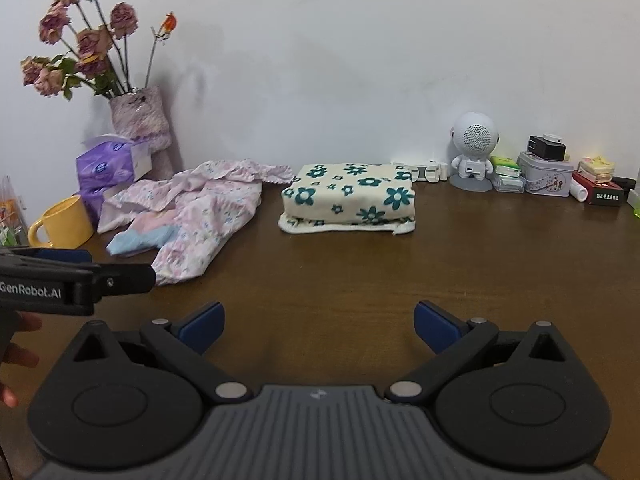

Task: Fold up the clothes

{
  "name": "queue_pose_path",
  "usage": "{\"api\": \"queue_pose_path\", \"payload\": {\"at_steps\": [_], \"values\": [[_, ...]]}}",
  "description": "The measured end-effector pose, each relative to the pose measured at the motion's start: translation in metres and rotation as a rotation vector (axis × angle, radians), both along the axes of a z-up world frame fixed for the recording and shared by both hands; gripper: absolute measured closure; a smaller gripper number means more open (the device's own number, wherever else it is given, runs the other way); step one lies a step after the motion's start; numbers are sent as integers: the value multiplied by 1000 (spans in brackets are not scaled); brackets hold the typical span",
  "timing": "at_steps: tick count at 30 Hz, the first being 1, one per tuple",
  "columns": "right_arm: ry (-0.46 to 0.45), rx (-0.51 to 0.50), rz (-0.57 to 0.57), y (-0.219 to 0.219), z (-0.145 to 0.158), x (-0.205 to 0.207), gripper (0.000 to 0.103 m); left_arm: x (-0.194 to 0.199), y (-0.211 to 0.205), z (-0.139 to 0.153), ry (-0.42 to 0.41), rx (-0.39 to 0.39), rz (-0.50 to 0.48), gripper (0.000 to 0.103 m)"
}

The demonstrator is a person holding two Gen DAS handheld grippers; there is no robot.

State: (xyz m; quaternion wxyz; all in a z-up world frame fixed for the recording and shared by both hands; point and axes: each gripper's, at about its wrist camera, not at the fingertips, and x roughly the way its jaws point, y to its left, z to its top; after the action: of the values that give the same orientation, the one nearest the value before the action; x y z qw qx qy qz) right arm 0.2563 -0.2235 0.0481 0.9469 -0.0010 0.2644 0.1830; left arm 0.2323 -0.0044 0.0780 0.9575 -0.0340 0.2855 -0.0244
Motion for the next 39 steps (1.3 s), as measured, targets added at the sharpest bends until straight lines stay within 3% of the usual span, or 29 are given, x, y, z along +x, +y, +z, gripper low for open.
{"api": "queue_pose_path", "payload": {"at_steps": [22, 39], "values": [[-76, -25, 43, 25, 1, -136, 0, -139, 27, -14, -18, -70, -16, 0], [-50, -4, 43, 30, -26, -206, 0, -220, 29, -43, -13, -30, 8, 0]]}}
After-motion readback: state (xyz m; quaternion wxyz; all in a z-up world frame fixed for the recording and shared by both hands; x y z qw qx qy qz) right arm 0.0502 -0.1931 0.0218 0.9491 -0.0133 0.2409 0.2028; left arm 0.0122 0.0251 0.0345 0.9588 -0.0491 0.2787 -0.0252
